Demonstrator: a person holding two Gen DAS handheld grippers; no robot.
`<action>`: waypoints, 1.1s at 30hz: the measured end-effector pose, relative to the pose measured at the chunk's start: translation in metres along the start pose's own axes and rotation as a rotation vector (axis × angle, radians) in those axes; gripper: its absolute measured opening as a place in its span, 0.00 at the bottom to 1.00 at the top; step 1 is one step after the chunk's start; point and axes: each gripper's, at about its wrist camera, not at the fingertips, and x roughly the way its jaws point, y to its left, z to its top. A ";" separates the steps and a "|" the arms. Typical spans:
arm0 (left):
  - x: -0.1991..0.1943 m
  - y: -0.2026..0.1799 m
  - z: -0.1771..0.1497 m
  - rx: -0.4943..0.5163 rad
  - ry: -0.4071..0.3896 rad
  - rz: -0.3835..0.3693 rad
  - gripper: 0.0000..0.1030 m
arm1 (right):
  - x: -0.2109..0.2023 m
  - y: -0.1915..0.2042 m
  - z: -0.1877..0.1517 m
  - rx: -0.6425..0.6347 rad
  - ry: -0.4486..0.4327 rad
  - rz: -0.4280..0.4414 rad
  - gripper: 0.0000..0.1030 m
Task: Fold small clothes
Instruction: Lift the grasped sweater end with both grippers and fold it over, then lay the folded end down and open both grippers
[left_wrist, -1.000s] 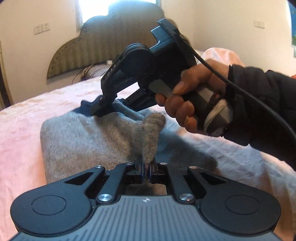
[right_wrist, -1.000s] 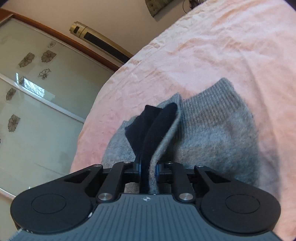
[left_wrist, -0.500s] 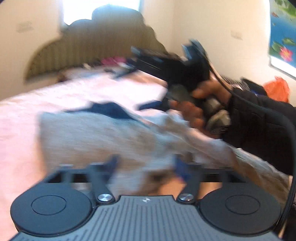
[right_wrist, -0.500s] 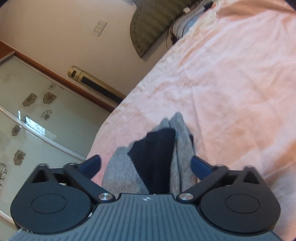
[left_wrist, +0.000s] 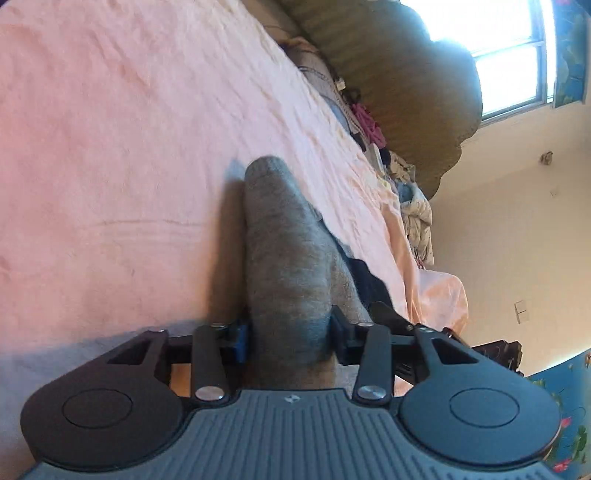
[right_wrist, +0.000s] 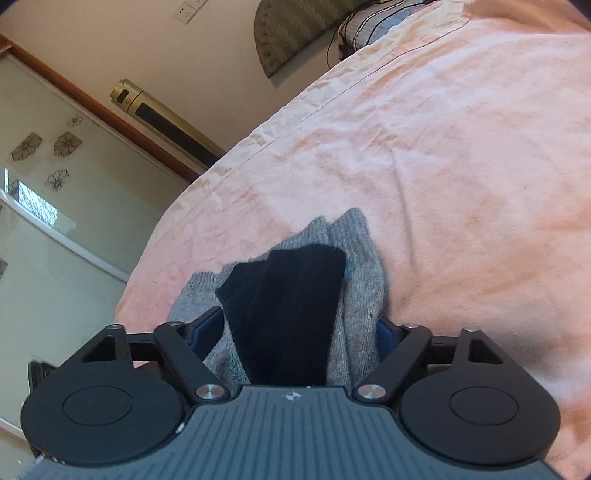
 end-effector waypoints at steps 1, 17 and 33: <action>0.001 -0.005 -0.004 0.017 -0.011 0.008 0.32 | 0.001 0.000 -0.001 0.008 0.011 -0.006 0.43; -0.056 -0.028 0.075 0.332 -0.214 0.345 0.39 | 0.059 0.055 0.024 0.153 -0.045 0.105 0.86; -0.100 0.007 -0.027 0.319 -0.080 0.181 0.11 | 0.020 0.085 -0.073 -0.203 0.153 0.027 0.23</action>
